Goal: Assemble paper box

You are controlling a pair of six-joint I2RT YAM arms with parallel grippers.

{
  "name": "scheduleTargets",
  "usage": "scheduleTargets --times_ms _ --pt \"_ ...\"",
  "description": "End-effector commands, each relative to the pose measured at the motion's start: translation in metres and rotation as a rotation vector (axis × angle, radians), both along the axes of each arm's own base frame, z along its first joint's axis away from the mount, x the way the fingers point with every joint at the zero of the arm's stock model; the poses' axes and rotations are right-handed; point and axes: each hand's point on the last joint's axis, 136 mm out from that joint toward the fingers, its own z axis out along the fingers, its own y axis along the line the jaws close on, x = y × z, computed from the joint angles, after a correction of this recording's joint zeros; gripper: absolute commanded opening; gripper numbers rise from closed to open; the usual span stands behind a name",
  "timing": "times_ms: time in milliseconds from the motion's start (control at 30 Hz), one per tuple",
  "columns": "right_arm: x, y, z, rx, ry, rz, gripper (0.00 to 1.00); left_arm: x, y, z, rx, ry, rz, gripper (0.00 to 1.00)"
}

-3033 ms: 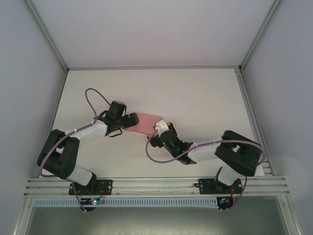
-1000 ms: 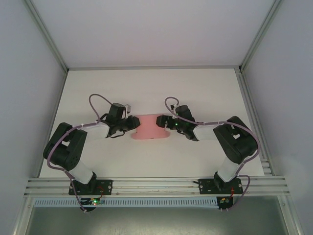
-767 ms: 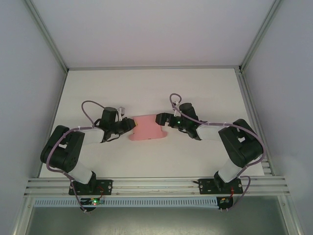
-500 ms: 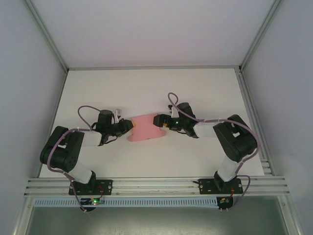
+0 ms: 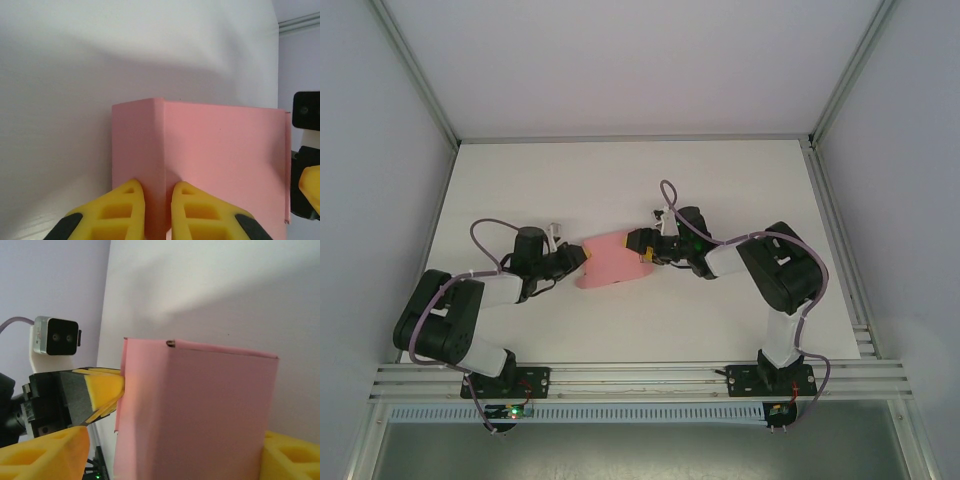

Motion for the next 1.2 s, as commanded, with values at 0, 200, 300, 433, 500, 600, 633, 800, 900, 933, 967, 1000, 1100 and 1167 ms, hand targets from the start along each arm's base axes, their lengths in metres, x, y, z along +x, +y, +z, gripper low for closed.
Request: scheduleTargets --times_ms 0,200,300,433,500,600,633,800,900,933,967,1000,1100,1167 --pt "-0.013 0.018 0.041 0.116 -0.078 0.109 0.62 -0.001 0.0 0.005 0.002 -0.021 -0.001 0.05" --pt "-0.009 0.014 0.042 0.091 -0.053 0.072 0.41 0.006 -0.001 0.027 0.015 -0.096 -0.015 0.16" --pt "-0.003 0.004 0.04 0.072 -0.009 0.005 0.39 0.012 0.003 0.051 0.093 -0.183 -0.031 0.5" --pt "0.005 -0.027 0.025 0.015 0.128 -0.14 0.4 0.032 0.021 0.093 0.443 -0.372 -0.05 0.89" --pt "0.005 -0.042 0.016 -0.012 0.224 -0.175 0.39 0.032 -0.002 0.134 0.473 -0.531 -0.215 1.0" --pt "0.003 -0.057 0.018 0.016 0.329 -0.205 0.38 0.0 -0.052 0.169 0.483 -0.754 -0.573 1.0" --pt "0.003 -0.062 0.022 0.033 0.373 -0.208 0.38 -0.021 -0.067 0.166 0.533 -0.797 -0.735 1.0" --pt "-0.006 -0.092 0.023 0.02 0.567 -0.314 0.38 -0.051 -0.088 0.122 1.044 -0.864 -1.143 1.0" --pt "-0.01 -0.107 0.036 0.066 0.646 -0.382 0.41 -0.042 -0.094 0.111 1.146 -0.901 -1.183 1.0" --pt "-0.01 -0.112 0.04 0.08 0.658 -0.411 0.41 -0.038 -0.097 0.111 1.158 -0.911 -1.18 1.0" --pt "-0.012 -0.117 0.042 0.085 0.676 -0.428 0.41 -0.035 -0.1 0.111 1.157 -0.924 -1.179 1.0" --pt "-0.016 -0.12 0.045 0.089 0.697 -0.432 0.41 -0.032 -0.105 0.111 1.153 -0.941 -1.177 1.0" --pt "-0.021 -0.119 0.052 0.102 0.722 -0.415 0.4 -0.024 -0.12 0.108 1.178 -0.999 -1.181 0.98" --pt "-0.025 -0.118 0.051 0.115 0.762 -0.411 0.39 -0.014 -0.128 0.106 1.197 -1.043 -1.154 0.98"
